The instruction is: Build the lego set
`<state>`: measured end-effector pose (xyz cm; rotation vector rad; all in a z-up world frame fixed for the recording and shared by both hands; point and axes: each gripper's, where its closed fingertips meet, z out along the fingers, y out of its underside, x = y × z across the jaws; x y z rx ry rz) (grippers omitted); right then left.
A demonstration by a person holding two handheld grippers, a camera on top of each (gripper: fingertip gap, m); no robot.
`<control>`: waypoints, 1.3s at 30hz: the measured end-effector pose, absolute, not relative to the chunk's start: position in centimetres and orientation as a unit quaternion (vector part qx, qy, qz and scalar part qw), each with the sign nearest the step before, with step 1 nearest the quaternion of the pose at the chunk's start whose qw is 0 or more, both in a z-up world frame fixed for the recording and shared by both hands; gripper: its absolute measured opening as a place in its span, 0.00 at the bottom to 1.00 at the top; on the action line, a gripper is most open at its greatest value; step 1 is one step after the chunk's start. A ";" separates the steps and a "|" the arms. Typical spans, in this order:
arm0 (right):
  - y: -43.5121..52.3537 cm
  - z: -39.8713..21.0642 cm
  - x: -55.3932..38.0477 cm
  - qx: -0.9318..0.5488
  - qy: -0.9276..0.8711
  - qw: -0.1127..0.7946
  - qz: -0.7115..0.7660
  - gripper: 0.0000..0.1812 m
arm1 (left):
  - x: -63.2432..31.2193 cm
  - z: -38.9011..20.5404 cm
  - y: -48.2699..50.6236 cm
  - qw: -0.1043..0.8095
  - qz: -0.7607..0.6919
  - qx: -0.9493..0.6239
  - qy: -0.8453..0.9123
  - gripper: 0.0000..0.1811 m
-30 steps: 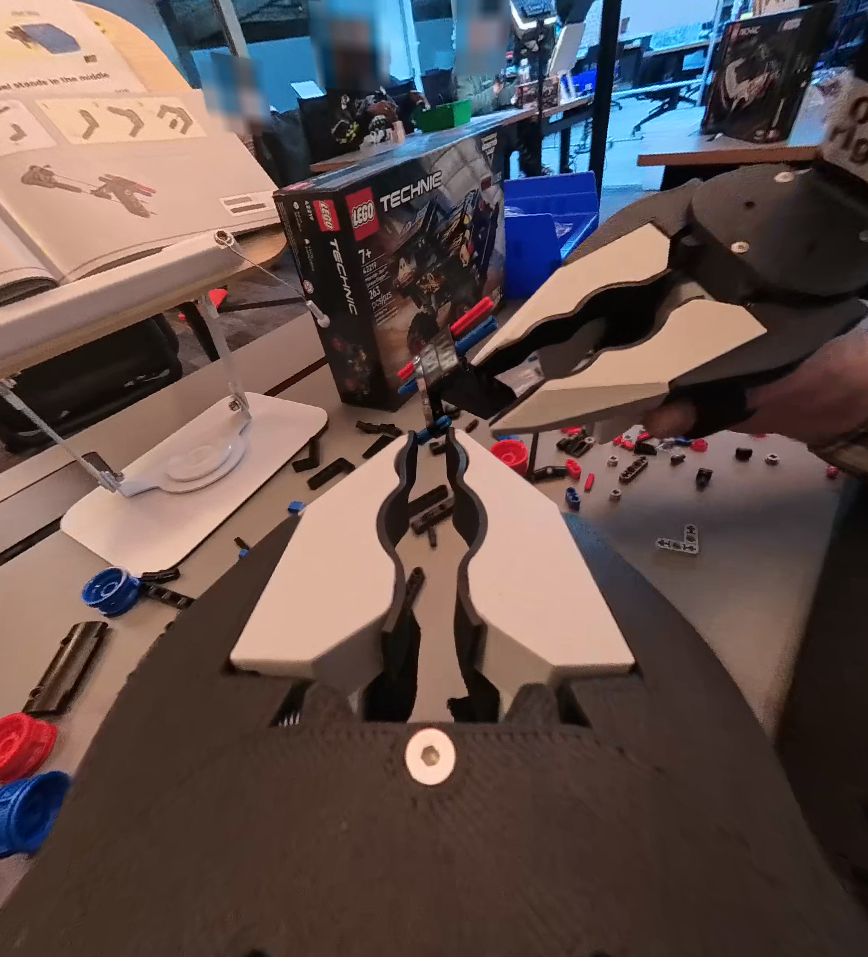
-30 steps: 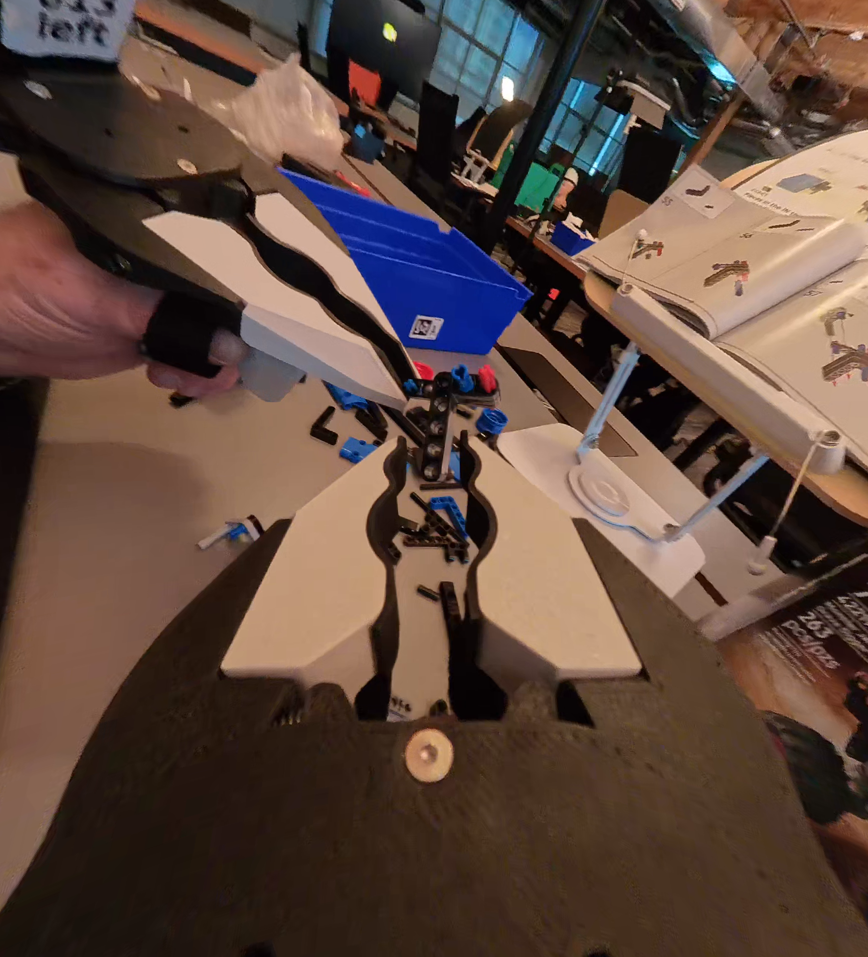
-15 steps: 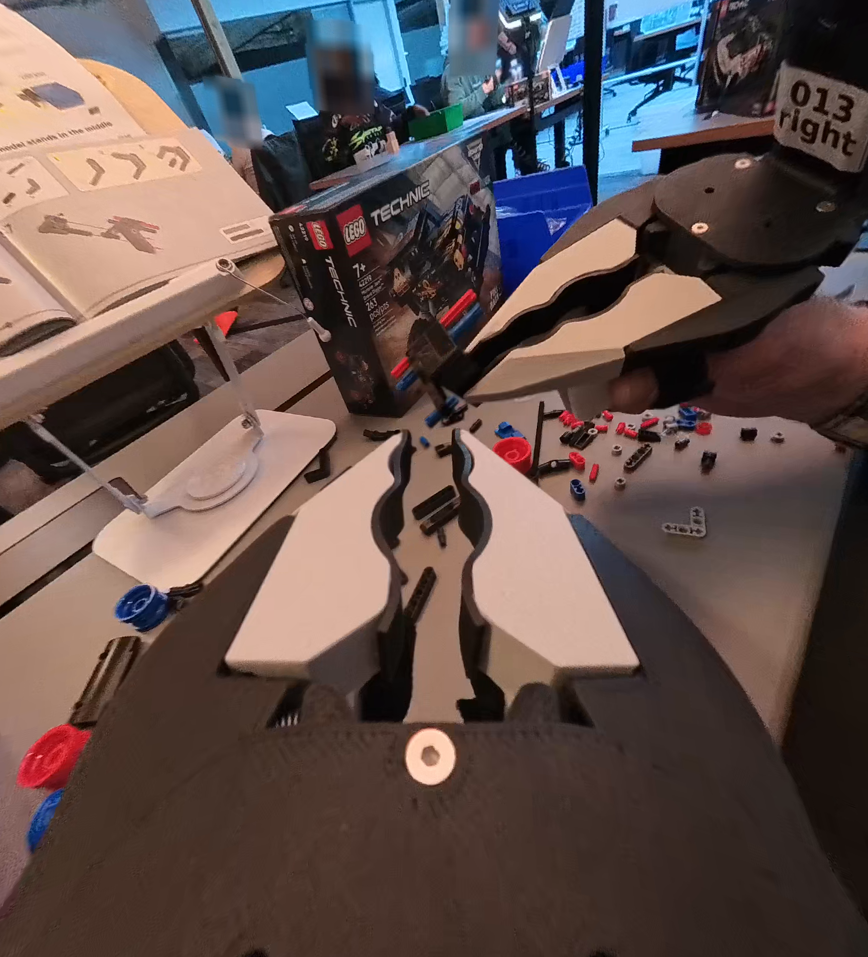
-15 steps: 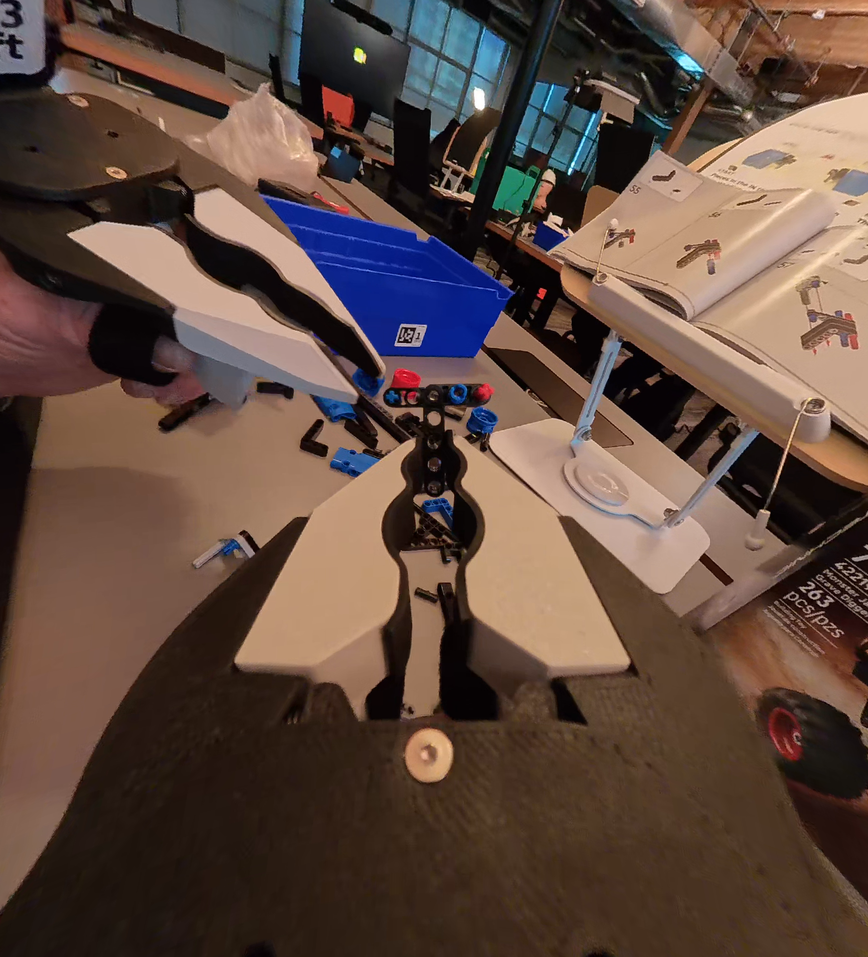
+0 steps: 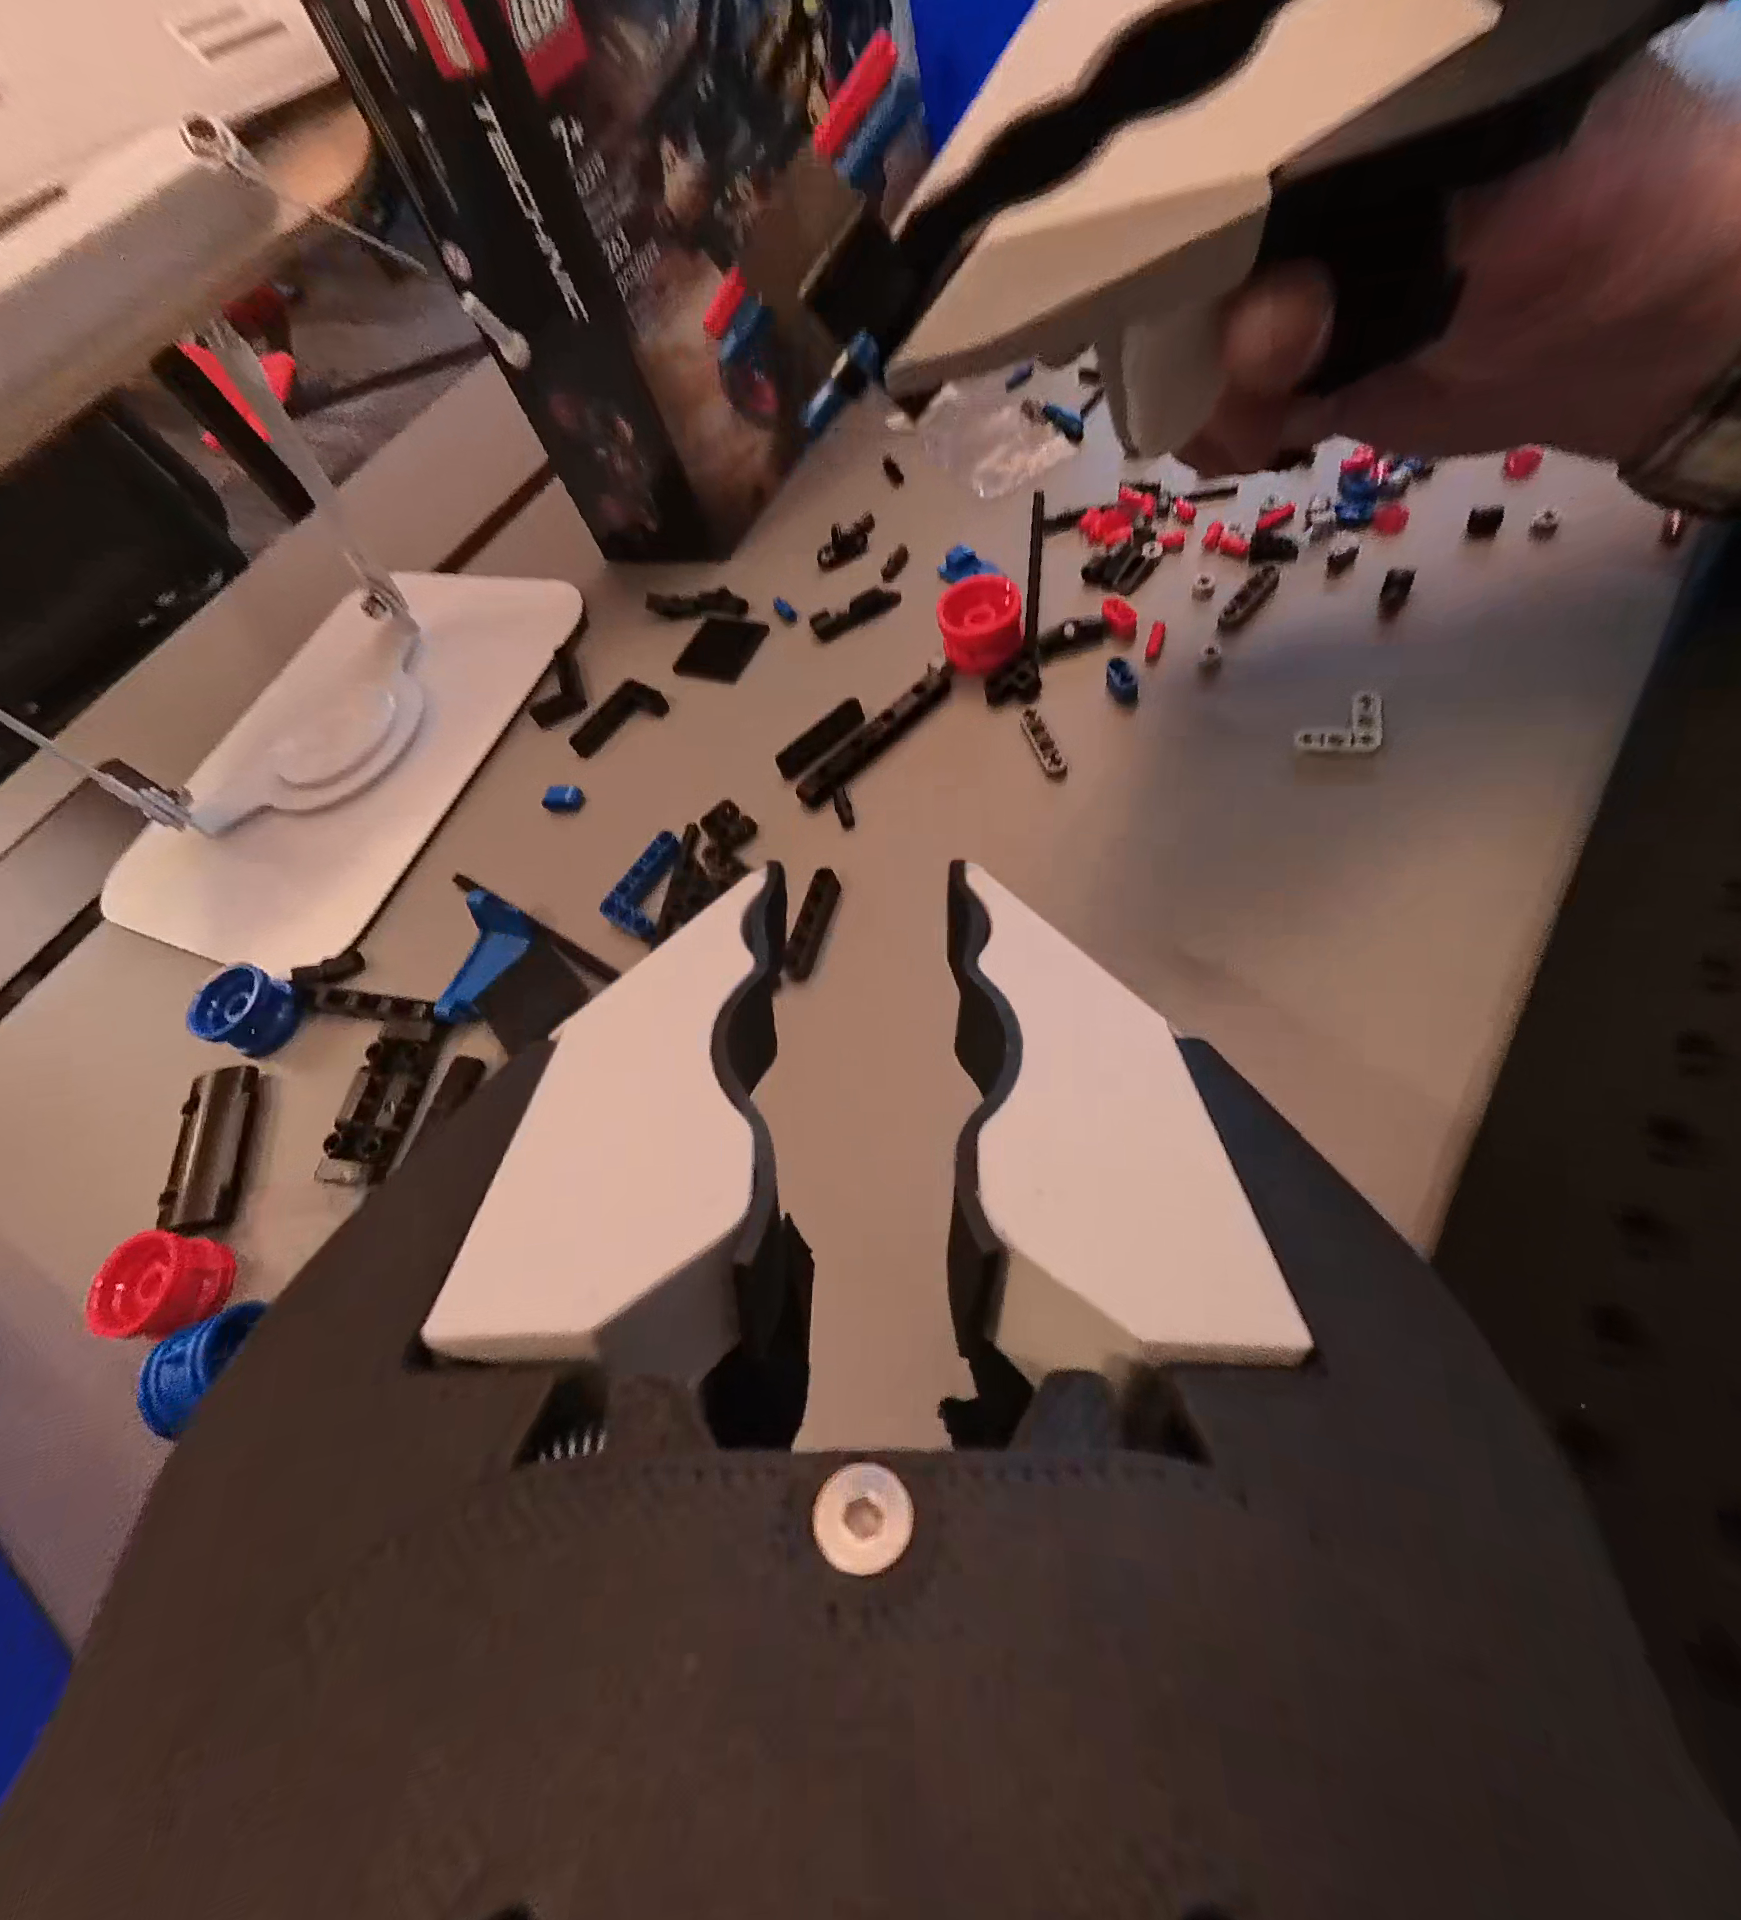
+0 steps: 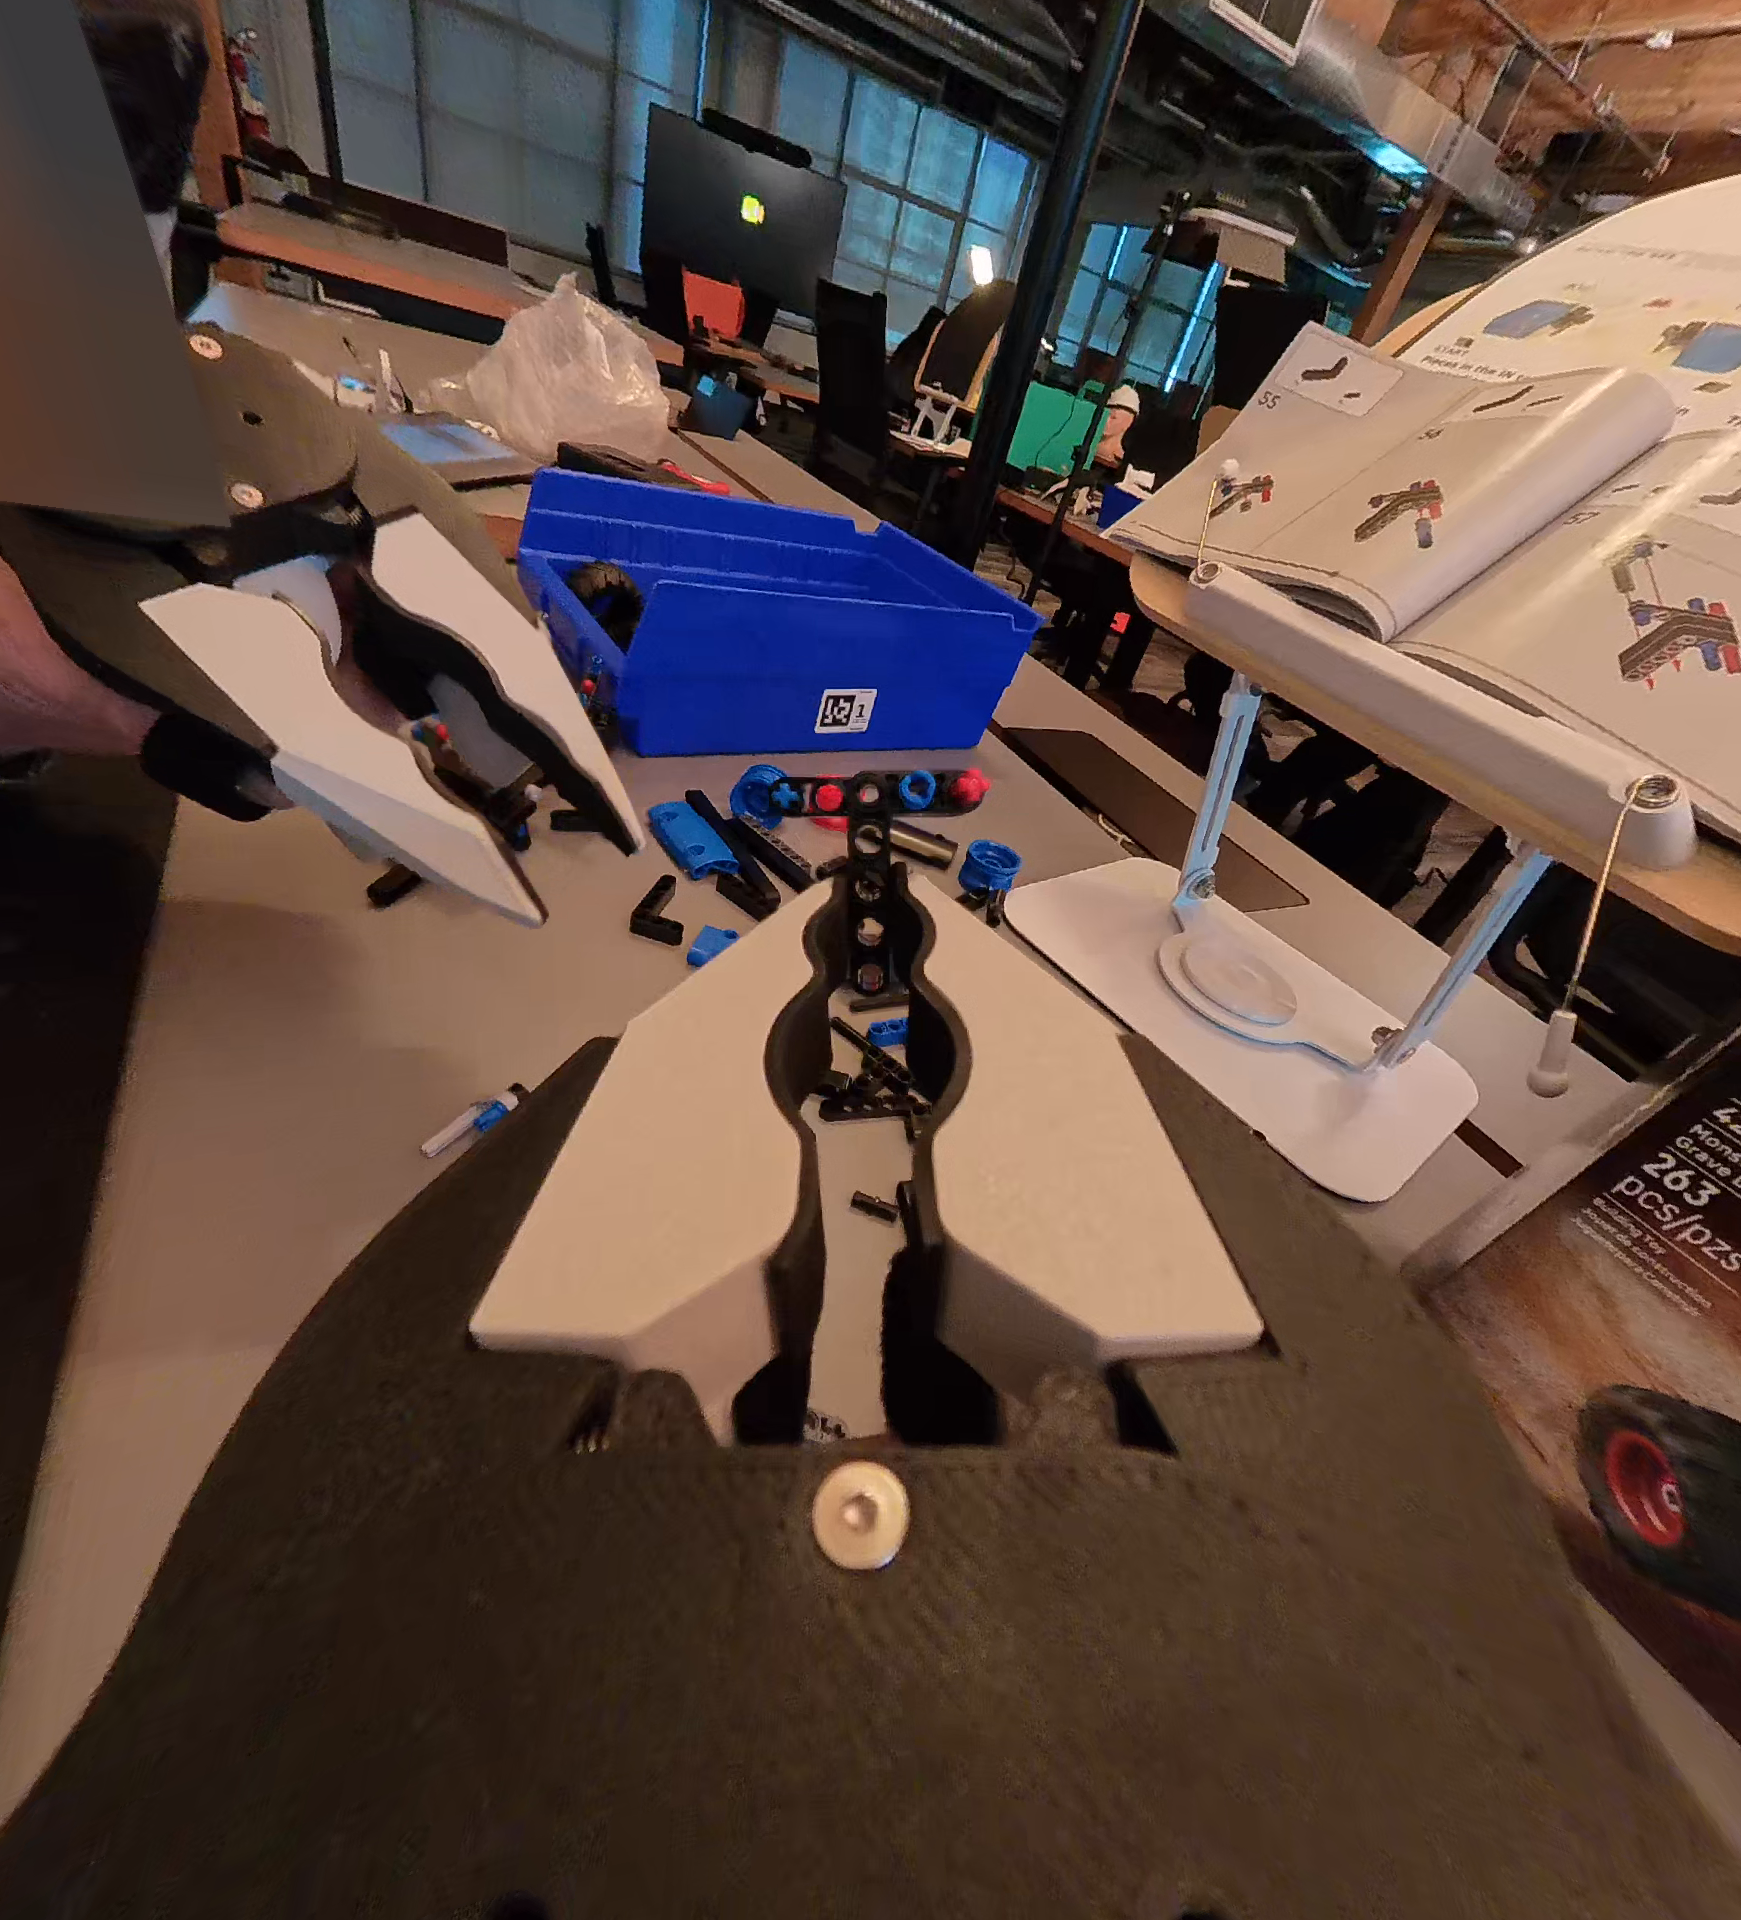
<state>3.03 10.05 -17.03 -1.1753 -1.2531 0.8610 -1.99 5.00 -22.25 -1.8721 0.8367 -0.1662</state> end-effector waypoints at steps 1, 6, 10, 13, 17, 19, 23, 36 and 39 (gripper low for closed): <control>10.0 -16.9 3.1 -0.499 -0.534 0.574 0.370 0.03 | -2.1 -22.5 4.8 0.511 -0.070 -0.782 0.350 0.16; 9.9 -16.4 3.2 -0.481 -0.537 0.599 0.349 0.03 | -2.6 -23.7 4.4 0.491 -0.076 -0.795 0.347 0.17; 9.8 -16.4 3.1 -0.470 -0.548 0.615 0.317 0.03 | -2.5 -24.6 4.2 0.474 -0.078 -0.803 0.353 0.17; 9.7 -16.5 3.1 -0.468 -0.554 0.614 0.310 0.03 | -2.5 -25.5 4.1 0.456 -0.078 -0.811 0.357 0.17; 9.7 -18.1 3.0 -0.487 -0.584 0.583 0.288 0.03 | -2.1 -26.5 3.5 0.430 -0.089 -0.818 0.371 0.19; 9.2 -18.9 2.7 -0.500 -0.594 0.553 0.301 0.03 | -1.9 -26.9 3.0 0.418 -0.100 -0.821 0.376 0.20; 7.5 -22.1 2.2 -0.525 -0.638 0.471 0.310 0.03 | -1.7 -28.1 1.9 0.386 -0.120 -0.829 0.386 0.21; 4.3 -26.8 1.9 -0.530 -0.695 0.387 0.295 0.03 | -1.1 -31.1 2.2 0.319 -0.140 -0.854 0.386 0.01; 4.6 -26.8 1.9 -0.533 -0.691 0.390 0.293 0.03 | -0.8 -31.2 2.5 0.322 -0.150 -0.857 0.373 0.01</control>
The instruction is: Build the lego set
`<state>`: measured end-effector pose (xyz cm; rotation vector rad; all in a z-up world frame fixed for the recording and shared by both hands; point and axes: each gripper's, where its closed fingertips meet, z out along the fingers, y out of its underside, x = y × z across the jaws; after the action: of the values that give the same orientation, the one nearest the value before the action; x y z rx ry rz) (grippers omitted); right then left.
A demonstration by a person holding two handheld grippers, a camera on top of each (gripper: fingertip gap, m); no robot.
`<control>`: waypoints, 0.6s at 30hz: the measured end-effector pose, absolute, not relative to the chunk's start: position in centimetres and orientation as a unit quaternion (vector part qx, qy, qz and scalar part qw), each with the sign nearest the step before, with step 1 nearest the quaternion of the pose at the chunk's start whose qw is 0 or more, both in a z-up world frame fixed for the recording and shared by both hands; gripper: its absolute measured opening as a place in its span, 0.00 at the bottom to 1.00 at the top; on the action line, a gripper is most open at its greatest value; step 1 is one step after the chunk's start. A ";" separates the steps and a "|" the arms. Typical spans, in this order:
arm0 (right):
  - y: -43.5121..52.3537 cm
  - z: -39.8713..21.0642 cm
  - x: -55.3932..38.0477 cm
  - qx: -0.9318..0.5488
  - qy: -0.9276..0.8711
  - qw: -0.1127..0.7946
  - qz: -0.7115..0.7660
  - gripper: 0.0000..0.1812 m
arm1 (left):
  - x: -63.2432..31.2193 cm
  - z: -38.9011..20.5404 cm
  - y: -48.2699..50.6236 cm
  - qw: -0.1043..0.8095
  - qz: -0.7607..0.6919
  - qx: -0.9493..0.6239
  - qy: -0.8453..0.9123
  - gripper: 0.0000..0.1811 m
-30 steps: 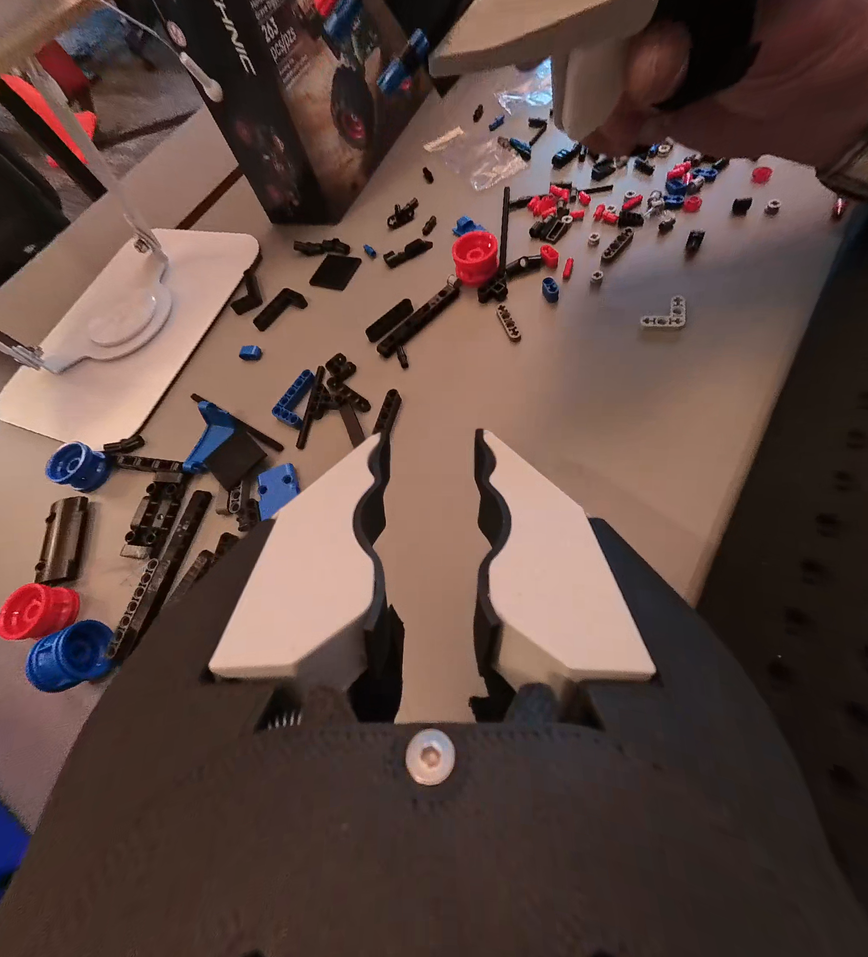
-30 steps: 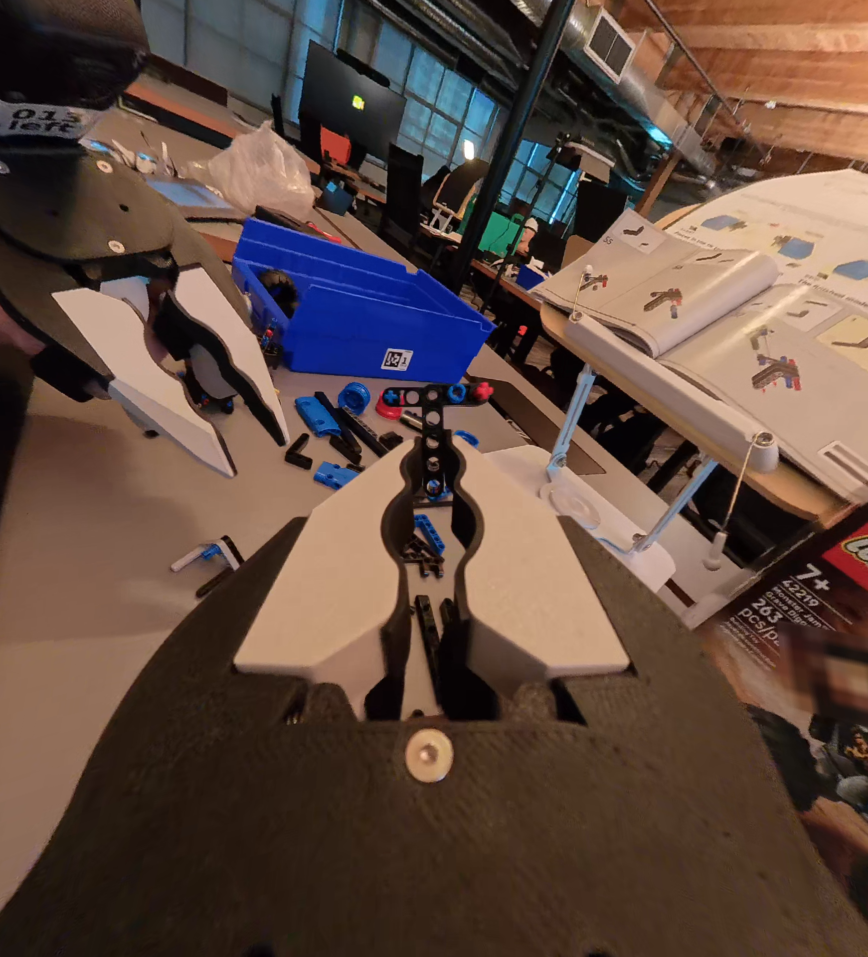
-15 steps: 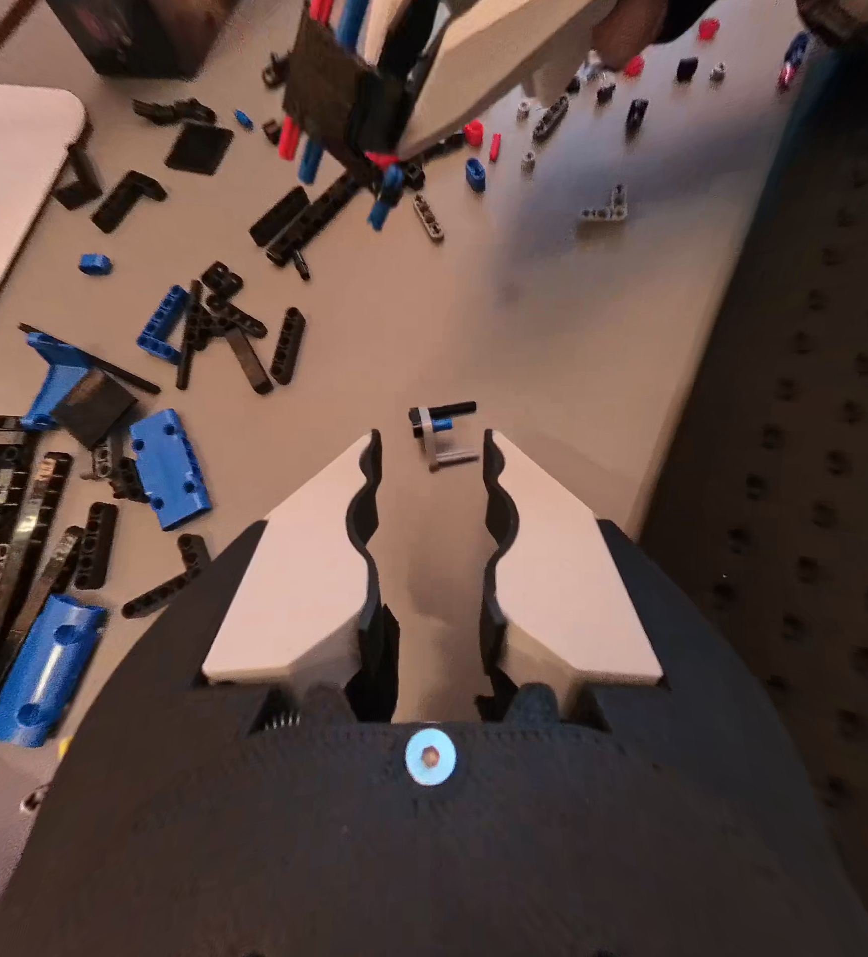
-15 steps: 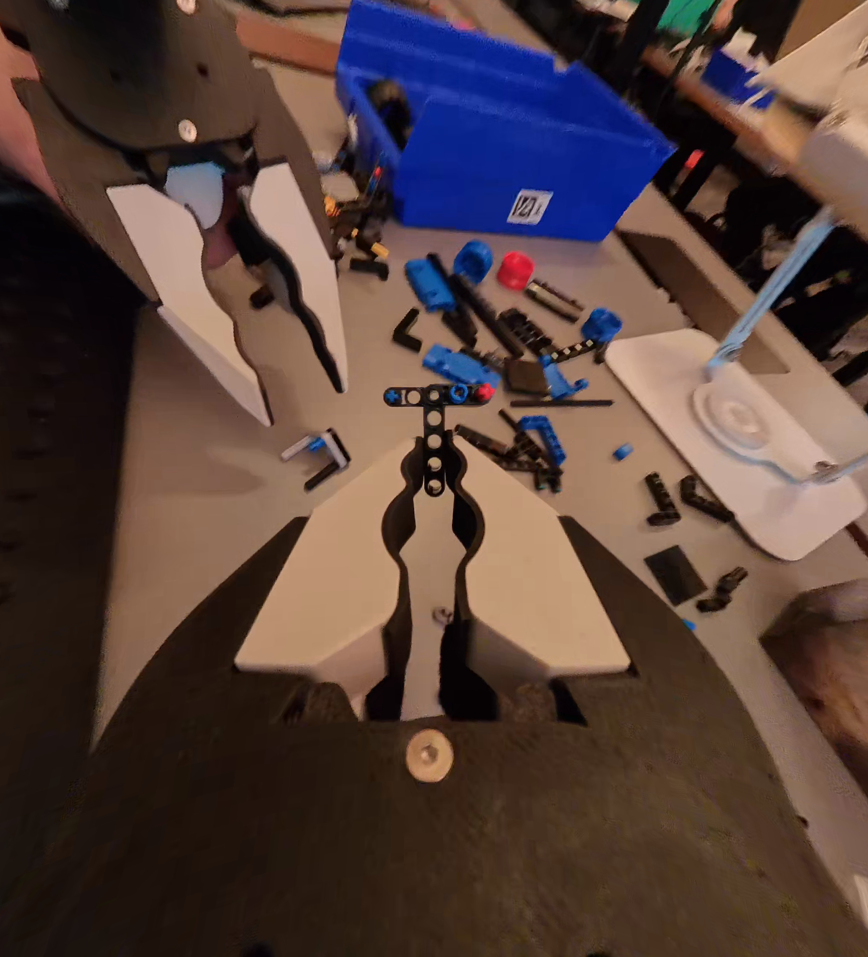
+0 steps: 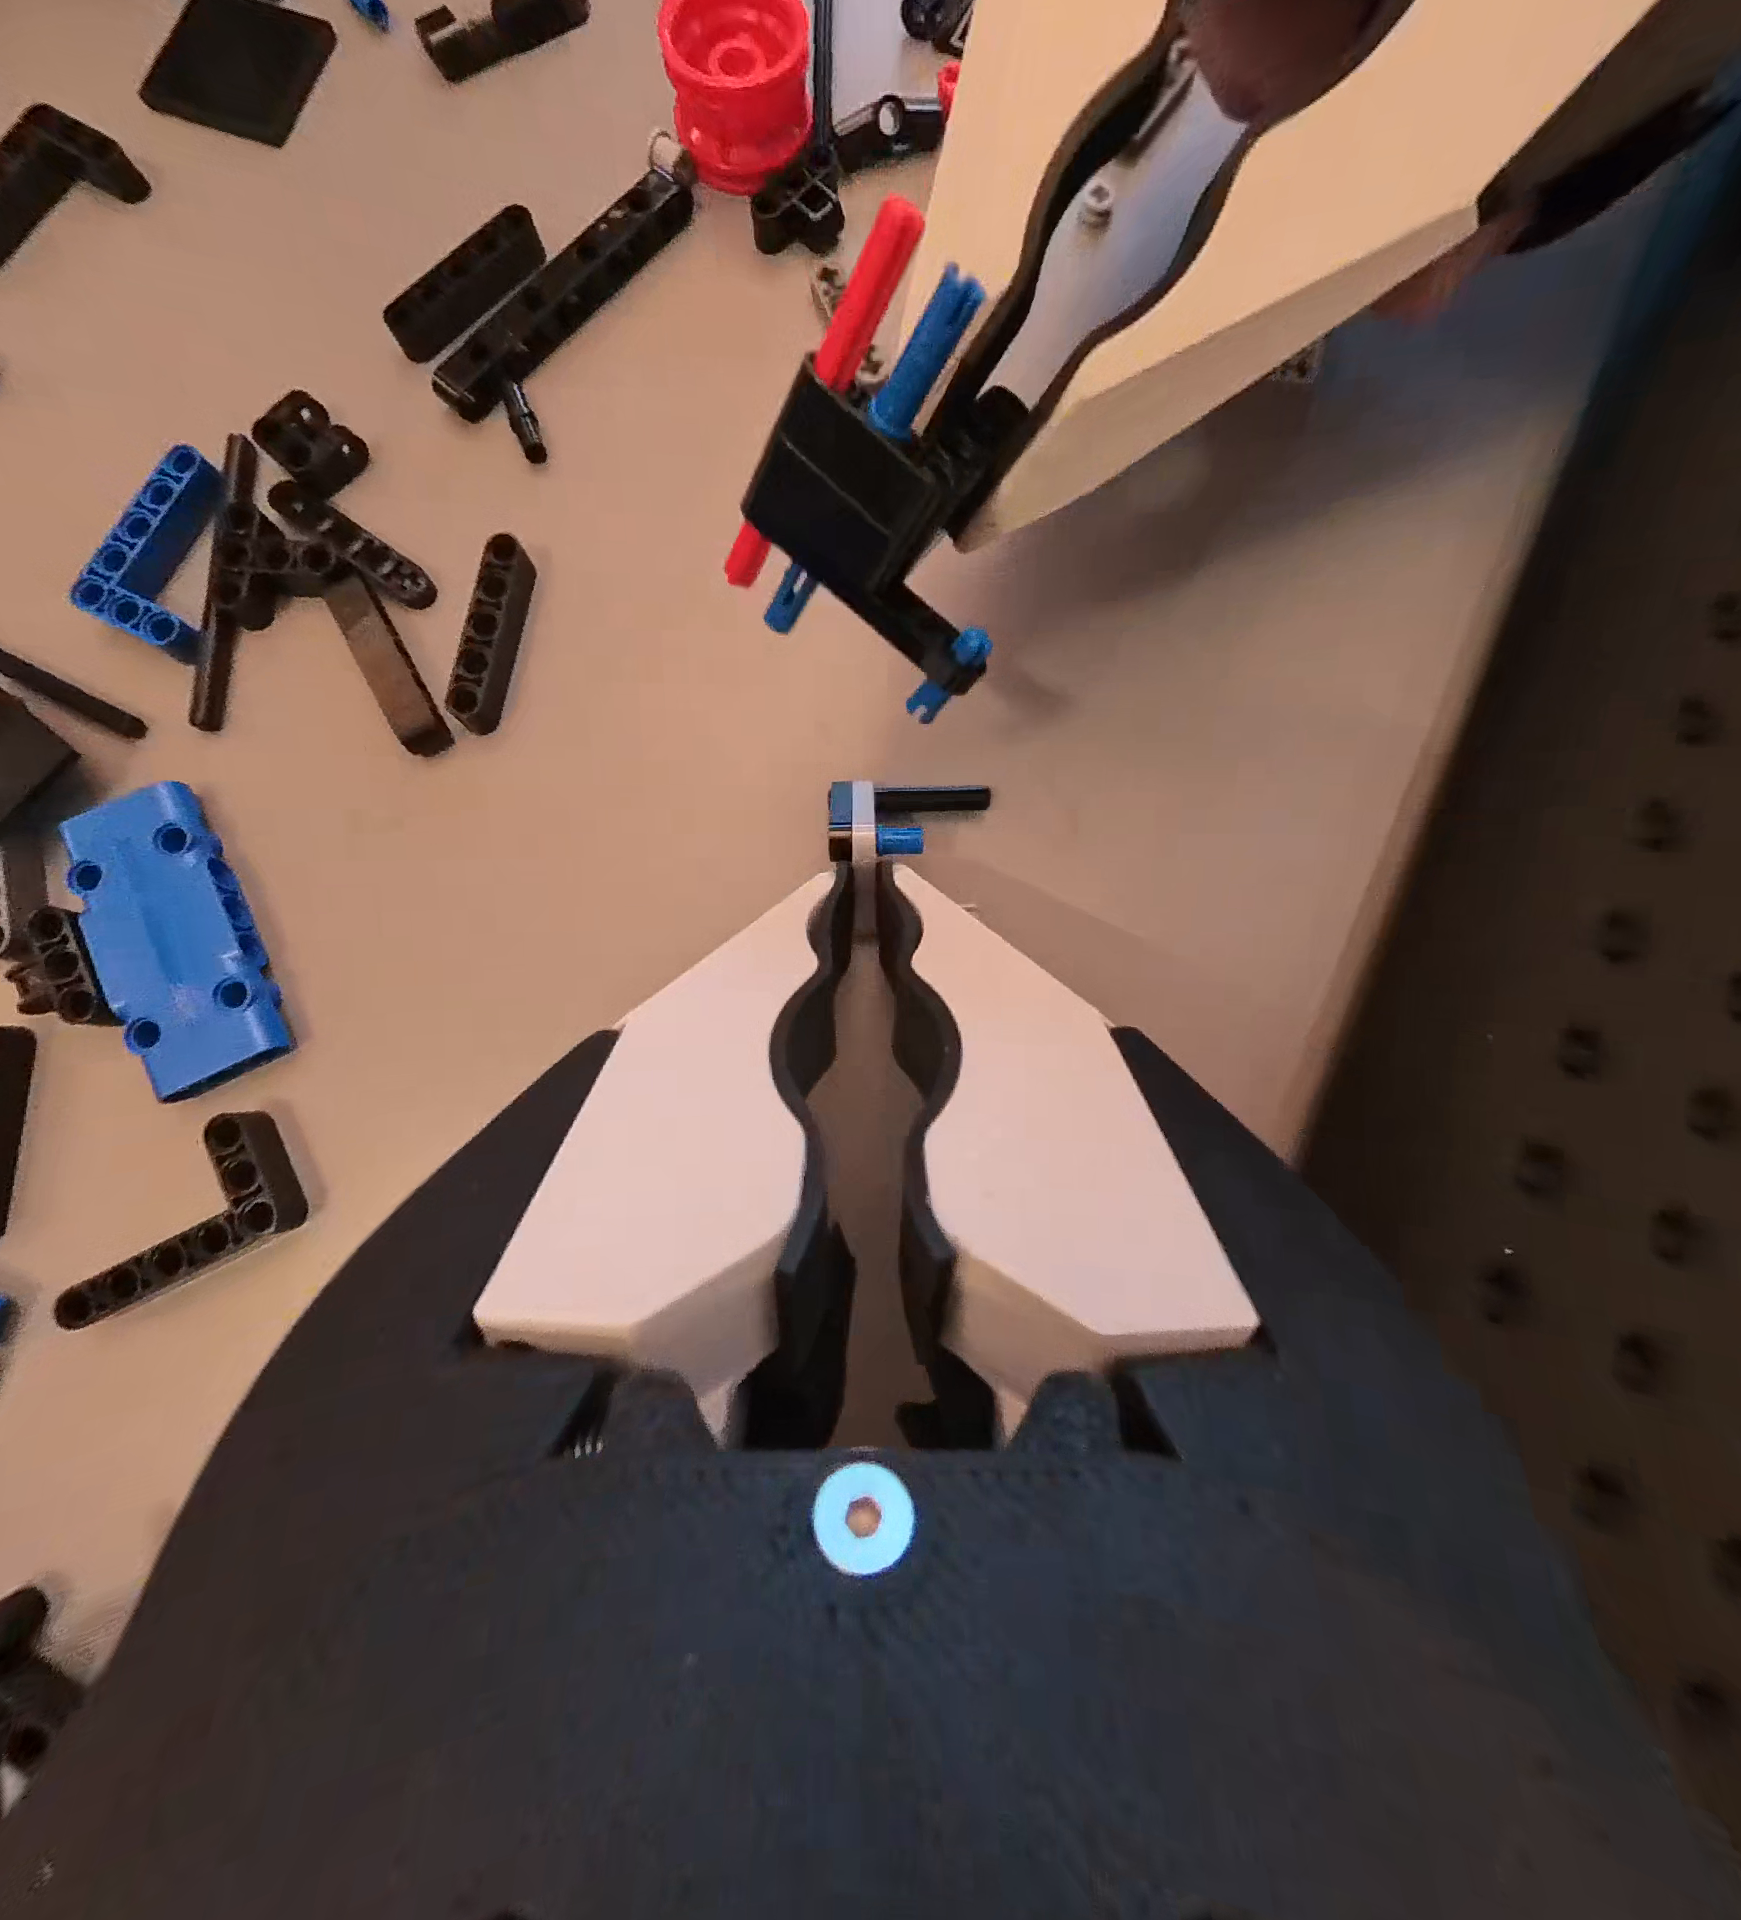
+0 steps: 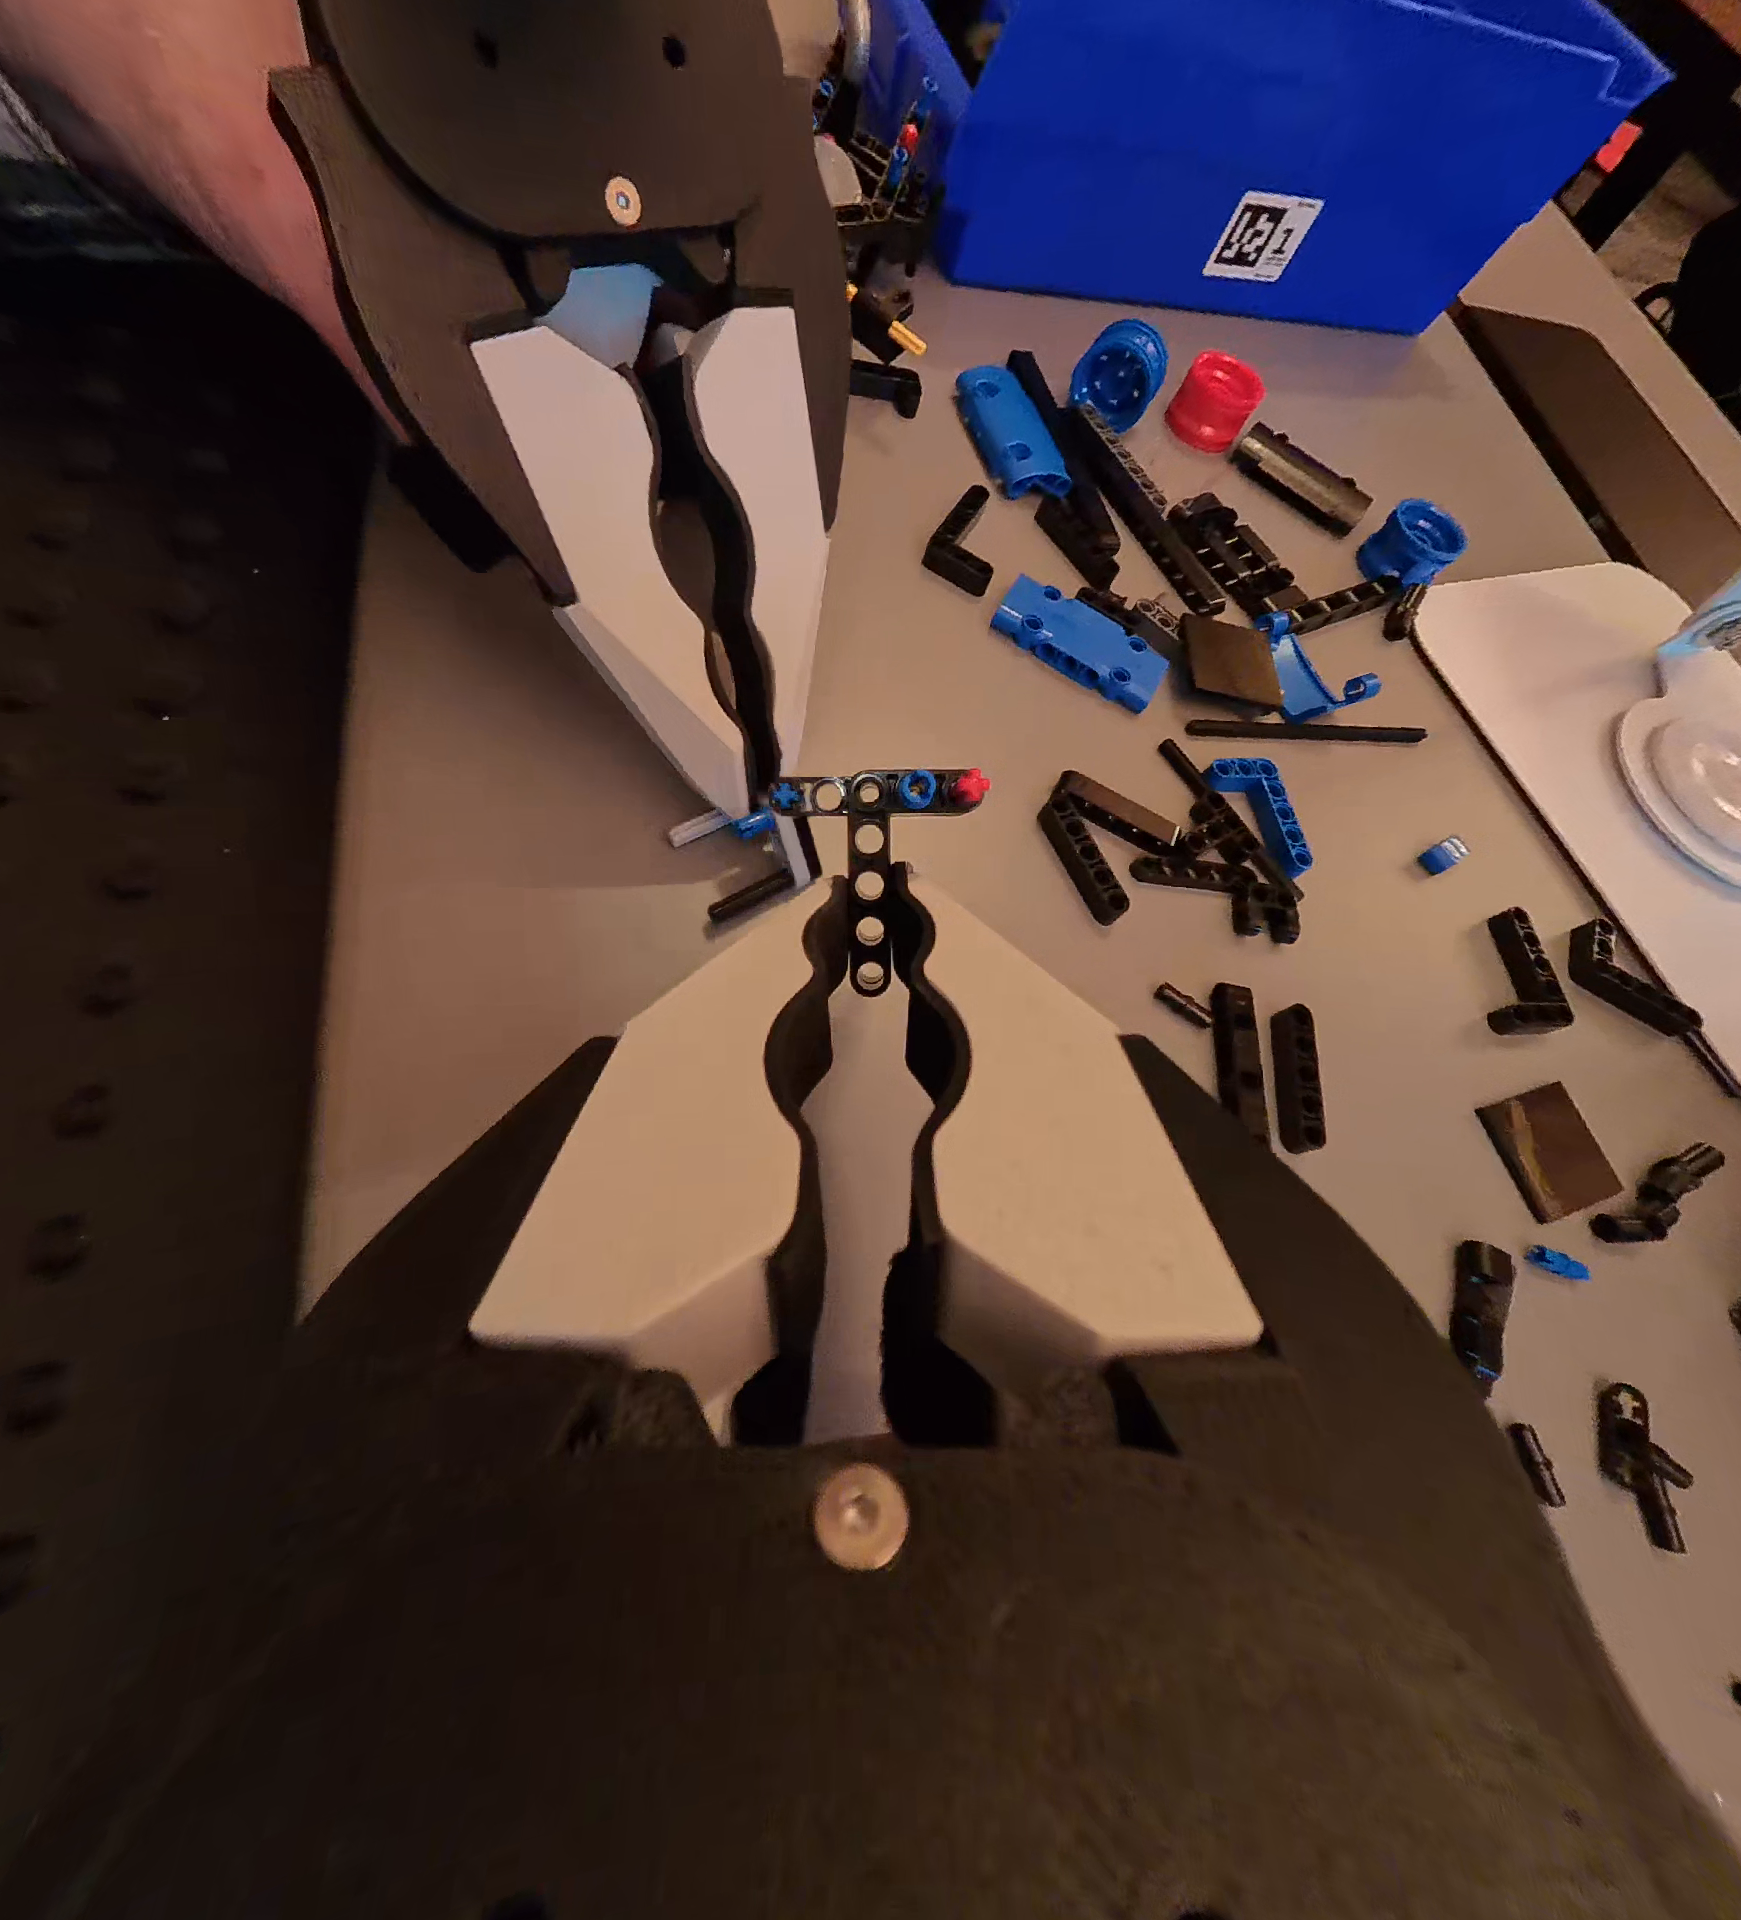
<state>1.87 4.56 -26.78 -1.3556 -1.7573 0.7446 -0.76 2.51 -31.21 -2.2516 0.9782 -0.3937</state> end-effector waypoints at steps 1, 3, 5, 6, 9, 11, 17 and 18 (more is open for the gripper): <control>4.7 -26.6 1.9 -0.534 -0.688 0.393 0.295 0.03 | -0.7 -31.1 2.5 0.321 -0.157 -0.858 0.369 0.01; 4.9 -26.0 2.0 -0.535 -0.679 0.403 0.301 0.03 | -0.9 -30.8 2.9 0.331 -0.161 -0.861 0.351 0.01; 5.1 -25.4 2.0 -0.534 -0.670 0.415 0.306 0.03 | -1.1 -30.3 3.3 0.341 -0.170 -0.862 0.334 0.01; 5.3 -25.1 2.1 -0.533 -0.667 0.421 0.305 0.03 | -1.0 -29.9 3.4 0.347 -0.179 -0.861 0.326 0.01; 5.6 -24.5 2.1 -0.529 -0.660 0.440 0.300 0.03 | -0.6 -28.8 3.7 0.362 -0.217 -0.856 0.299 0.01; 5.7 -24.1 2.2 -0.523 -0.658 0.452 0.298 0.03 | -0.2 -28.0 3.9 0.368 -0.248 -0.851 0.282 0.01; 6.0 -23.8 2.4 -0.517 -0.658 0.469 0.282 0.03 | 0.4 -26.7 4.3 0.374 -0.297 -0.838 0.262 0.01; 6.1 -23.8 2.4 -0.516 -0.658 0.471 0.280 0.03 | 0.4 -26.6 4.4 0.374 -0.299 -0.838 0.262 0.01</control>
<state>2.41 6.08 -23.80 -1.2635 -1.6121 0.6854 0.39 4.38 -26.60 -2.1464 0.6705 -0.7652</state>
